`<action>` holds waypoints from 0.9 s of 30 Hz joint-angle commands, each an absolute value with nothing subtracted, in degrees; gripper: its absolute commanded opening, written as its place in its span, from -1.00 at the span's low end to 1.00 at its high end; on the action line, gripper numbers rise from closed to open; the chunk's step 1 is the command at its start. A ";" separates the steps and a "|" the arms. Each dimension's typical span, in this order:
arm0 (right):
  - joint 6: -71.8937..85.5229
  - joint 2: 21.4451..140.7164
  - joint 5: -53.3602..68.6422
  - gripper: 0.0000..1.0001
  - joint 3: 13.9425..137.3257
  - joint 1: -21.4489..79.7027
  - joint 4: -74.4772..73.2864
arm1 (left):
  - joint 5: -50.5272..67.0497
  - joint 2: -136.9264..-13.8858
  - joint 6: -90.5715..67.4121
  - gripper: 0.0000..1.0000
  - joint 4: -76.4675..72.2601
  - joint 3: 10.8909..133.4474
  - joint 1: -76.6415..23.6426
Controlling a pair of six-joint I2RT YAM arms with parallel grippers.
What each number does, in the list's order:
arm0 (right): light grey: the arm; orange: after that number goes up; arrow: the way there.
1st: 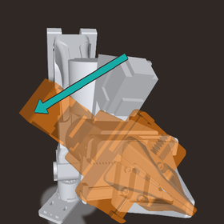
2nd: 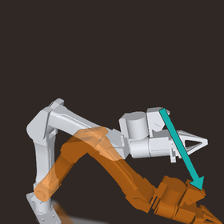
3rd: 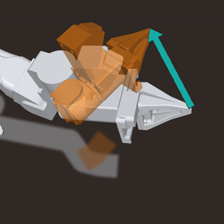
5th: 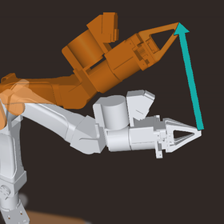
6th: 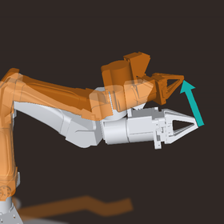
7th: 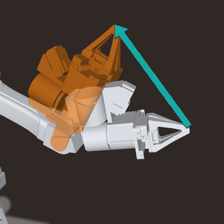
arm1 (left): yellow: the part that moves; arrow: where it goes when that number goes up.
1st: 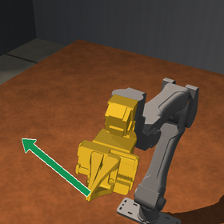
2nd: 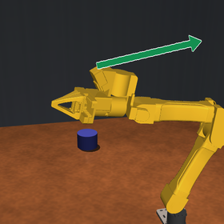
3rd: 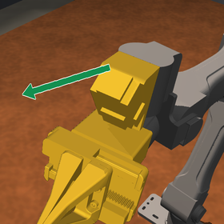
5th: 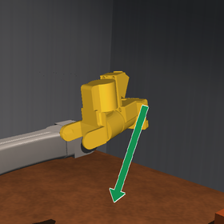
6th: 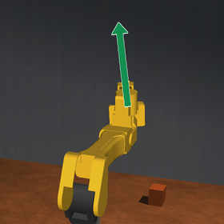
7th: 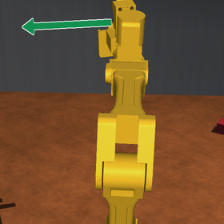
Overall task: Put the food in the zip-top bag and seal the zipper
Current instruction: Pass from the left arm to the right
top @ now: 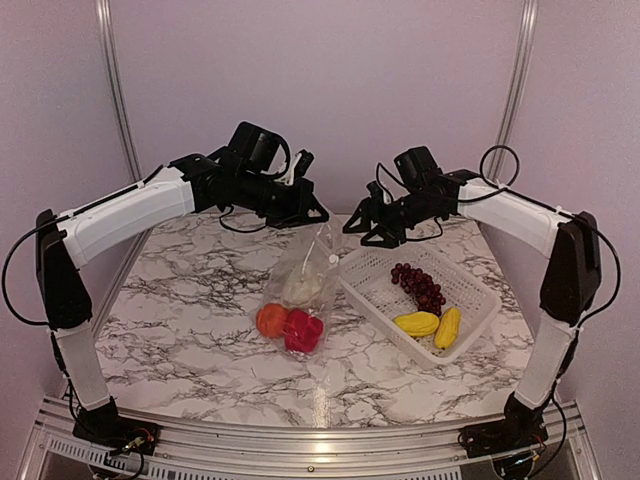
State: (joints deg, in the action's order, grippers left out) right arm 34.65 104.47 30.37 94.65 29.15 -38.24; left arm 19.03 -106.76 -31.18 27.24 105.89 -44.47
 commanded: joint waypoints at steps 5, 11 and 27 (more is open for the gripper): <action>33.56 109.63 33.99 -0.26 99.89 30.94 -34.81 | 16.90 -103.34 -32.65 -1.00 31.64 104.65 -44.36; 34.53 109.29 34.88 -0.95 101.36 31.10 -33.85 | 11.30 -101.09 -34.44 -0.91 37.78 103.34 -44.38; 33.81 106.19 30.08 -1.00 108.35 37.33 -38.11 | 1.00 -95.30 -38.98 0.61 43.94 104.85 -43.91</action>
State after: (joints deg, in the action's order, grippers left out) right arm 33.76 107.79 31.79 111.66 36.91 -38.61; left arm 3.68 -99.13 -38.94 41.23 102.50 -44.18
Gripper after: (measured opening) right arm 0.004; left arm 0.644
